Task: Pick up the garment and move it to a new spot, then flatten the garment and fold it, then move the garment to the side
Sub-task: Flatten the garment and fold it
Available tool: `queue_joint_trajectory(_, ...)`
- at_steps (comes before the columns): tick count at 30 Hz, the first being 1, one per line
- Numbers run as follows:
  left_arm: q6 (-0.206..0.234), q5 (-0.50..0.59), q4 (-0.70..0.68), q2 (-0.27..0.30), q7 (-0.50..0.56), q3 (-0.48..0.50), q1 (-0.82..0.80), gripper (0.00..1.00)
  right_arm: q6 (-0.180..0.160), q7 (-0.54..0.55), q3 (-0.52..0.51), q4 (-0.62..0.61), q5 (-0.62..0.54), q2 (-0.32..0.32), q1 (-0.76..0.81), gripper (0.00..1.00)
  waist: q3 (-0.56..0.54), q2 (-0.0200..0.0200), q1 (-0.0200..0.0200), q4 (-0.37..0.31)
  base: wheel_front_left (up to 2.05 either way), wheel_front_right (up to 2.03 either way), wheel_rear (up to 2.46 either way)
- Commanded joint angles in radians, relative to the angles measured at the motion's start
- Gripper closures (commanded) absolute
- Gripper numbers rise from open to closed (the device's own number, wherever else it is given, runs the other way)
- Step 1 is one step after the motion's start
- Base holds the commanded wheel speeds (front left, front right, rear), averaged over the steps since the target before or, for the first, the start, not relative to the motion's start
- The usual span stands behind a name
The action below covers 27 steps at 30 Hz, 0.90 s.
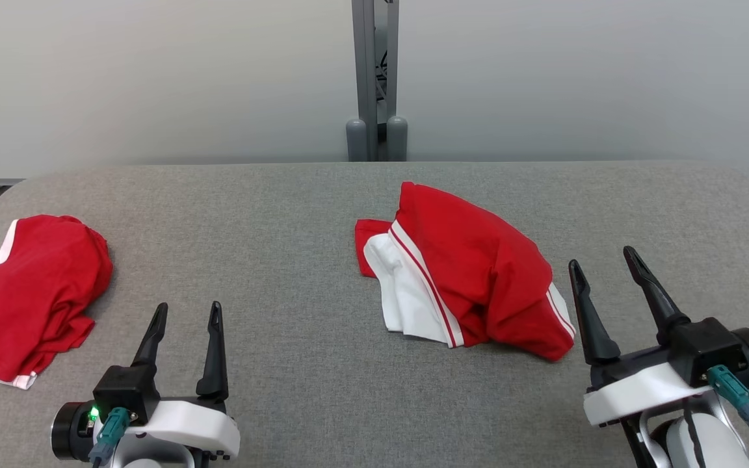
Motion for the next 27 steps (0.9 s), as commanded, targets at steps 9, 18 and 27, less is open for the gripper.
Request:
queue_joint_trajectory(9,-0.031,0.029,0.026,-0.009,-0.001,0.002,0.000,0.00,0.000,-0.004,0.183,0.031,-0.038,-0.007,-0.043,0.00,0.005,0.0000,0.0000,0.053,0.00,0.00,0.00)
queue_joint_trajectory(18,-0.024,-0.020,0.043,-0.010,-0.001,-0.061,-0.045,0.00,0.000,-0.004,0.176,0.286,-0.197,-0.007,-0.168,0.00,0.066,0.0000,0.0000,0.159,0.00,0.00,0.00)
queue_joint_trajectory(27,-0.009,-0.051,0.052,-0.010,-0.001,-0.097,-0.071,0.00,0.000,0.042,0.061,0.541,-0.327,-0.007,-0.283,0.00,0.114,0.0000,0.0000,0.247,0.00,0.00,0.00)
